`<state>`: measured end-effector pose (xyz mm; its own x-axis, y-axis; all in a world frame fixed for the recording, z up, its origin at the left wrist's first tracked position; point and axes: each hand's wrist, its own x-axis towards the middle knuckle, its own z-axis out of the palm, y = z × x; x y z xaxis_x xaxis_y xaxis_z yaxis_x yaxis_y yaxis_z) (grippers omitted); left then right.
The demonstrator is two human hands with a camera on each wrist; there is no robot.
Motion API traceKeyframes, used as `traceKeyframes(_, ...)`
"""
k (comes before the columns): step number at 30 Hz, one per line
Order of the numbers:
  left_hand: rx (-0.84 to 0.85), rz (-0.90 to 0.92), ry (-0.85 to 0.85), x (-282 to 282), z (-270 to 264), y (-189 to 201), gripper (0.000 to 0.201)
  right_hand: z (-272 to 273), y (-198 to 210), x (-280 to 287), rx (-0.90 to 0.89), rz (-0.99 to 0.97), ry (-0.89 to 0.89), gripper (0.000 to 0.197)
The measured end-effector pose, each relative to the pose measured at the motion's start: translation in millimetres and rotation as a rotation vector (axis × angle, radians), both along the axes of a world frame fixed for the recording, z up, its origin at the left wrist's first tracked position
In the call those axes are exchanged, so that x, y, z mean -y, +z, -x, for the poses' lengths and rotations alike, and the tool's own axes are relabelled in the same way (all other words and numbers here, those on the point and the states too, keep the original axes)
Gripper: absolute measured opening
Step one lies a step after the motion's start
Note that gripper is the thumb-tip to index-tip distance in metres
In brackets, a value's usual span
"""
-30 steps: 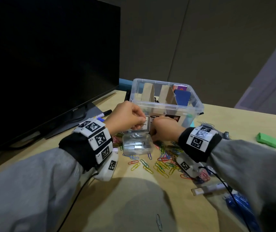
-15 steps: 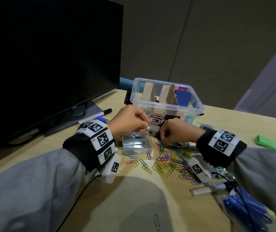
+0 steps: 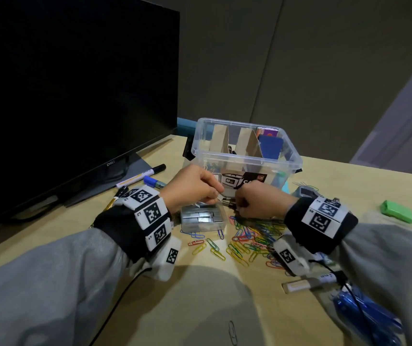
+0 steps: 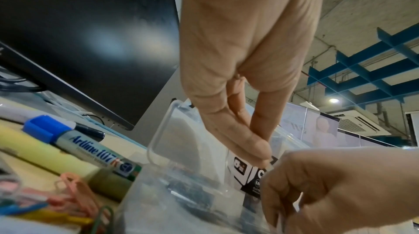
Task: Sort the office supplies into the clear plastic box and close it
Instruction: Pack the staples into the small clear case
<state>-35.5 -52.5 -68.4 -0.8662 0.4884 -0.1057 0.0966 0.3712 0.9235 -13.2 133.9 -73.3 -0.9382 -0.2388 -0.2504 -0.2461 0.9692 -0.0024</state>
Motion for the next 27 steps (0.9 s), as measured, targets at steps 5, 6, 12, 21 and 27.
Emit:
traceKeyframes(5, 0.037, -0.082, 0.053, -1.1, 3.0, -4.6, 0.013, -0.4, 12.8, -14.2, -0.083, 0.299, -0.029, 0.013)
traceKeyframes(6, 0.038, -0.090, 0.064, -2.0, 3.8, -5.5, 0.013, -1.6, 17.7, -16.0, -0.078, 0.381, -0.044, 0.015)
traceKeyframes(12, 0.095, -0.149, 0.090, -9.3, 3.0, -3.4, 0.014, -9.6, 29.3, -15.0, -0.051, 0.664, -0.093, 0.012)
traceKeyframes(21, 0.298, -0.321, 0.123, -10.3, 1.9, 3.5, 0.011, -9.6, 21.6, -4.5, -0.126, 0.737, -0.109, 0.005)
traceKeyframes(27, 0.351, -0.361, 0.141, -7.5, -0.4, 6.6, 0.015, -4.9, 15.3, 3.3, -0.230, 0.647, 0.016, 0.003)
